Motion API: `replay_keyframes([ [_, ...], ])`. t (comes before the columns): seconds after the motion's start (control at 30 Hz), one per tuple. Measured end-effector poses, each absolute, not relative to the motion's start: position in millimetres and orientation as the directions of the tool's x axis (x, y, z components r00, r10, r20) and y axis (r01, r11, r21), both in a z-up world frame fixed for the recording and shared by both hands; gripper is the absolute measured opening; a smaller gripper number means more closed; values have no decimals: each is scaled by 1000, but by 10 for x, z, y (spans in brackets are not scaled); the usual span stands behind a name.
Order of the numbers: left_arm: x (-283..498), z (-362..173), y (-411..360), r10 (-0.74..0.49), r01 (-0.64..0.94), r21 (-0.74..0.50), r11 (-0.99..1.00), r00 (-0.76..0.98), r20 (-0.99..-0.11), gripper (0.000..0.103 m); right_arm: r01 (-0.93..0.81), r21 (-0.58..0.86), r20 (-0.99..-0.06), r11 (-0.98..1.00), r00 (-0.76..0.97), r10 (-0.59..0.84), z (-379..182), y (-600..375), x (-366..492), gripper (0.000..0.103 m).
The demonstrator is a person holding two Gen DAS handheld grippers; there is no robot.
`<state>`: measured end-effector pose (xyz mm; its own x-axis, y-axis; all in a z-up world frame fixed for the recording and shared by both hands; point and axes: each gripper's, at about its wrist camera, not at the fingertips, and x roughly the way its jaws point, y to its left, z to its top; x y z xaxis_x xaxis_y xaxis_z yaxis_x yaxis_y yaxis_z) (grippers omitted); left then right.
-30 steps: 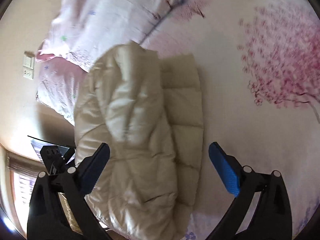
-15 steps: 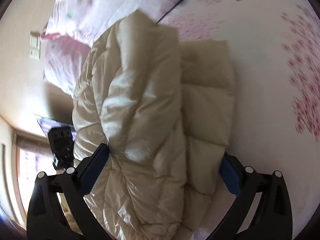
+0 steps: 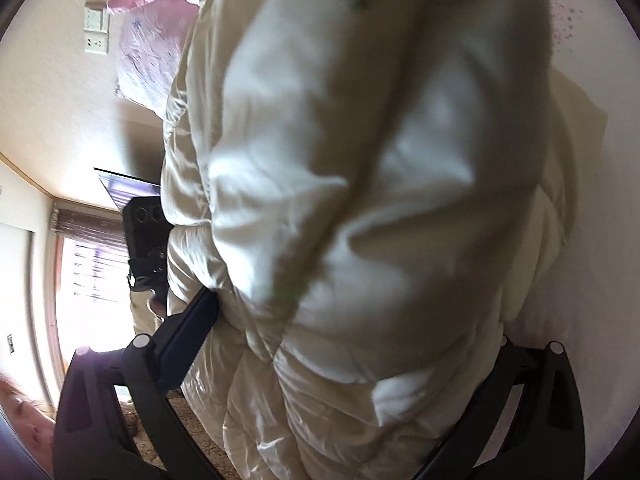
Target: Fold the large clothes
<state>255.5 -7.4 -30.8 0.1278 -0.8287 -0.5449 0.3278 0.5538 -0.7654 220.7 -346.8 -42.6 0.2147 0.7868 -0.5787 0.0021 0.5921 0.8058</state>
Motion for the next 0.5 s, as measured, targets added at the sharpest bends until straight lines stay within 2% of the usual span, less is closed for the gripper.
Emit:
replay_keyframes([
  [0.03, 2551, -312, -83, -831, 329, -768, 550, 127, -541, 90, 7, 819, -562, 574, 219, 798, -453, -3466, 2201, 89],
  [0.1, 2516, -317, -66, -836, 335, -770, 544, 133, -533, 82, 13, 852, -513, 523, 222, 829, -513, -3490, 2169, 63],
  [0.13, 2503, -304, -63, -836, 341, -767, 544, 140, -530, 77, 18, 879, -467, 477, 232, 853, -548, -3497, 2155, 57],
  [0.17, 2494, -294, -58, -837, 347, -765, 542, 145, -527, 70, 13, 895, -436, 446, 244, 866, -556, -3509, 2140, 46],
  [0.2, 2483, -283, -38, -840, 350, -767, 539, 150, -522, 68, 6, 907, -408, 421, 255, 877, -558, -3510, 2126, 40],
  [0.37, 2434, -246, 39, -860, 355, -785, 508, 170, -480, 51, -39, 928, -343, 370, 297, 891, -468, -3415, 2088, 28],
  [0.5, 2395, -160, 167, -885, 367, -805, 466, 186, -427, 45, -62, 925, -339, 375, 312, 888, -303, -3320, 2117, 25],
])
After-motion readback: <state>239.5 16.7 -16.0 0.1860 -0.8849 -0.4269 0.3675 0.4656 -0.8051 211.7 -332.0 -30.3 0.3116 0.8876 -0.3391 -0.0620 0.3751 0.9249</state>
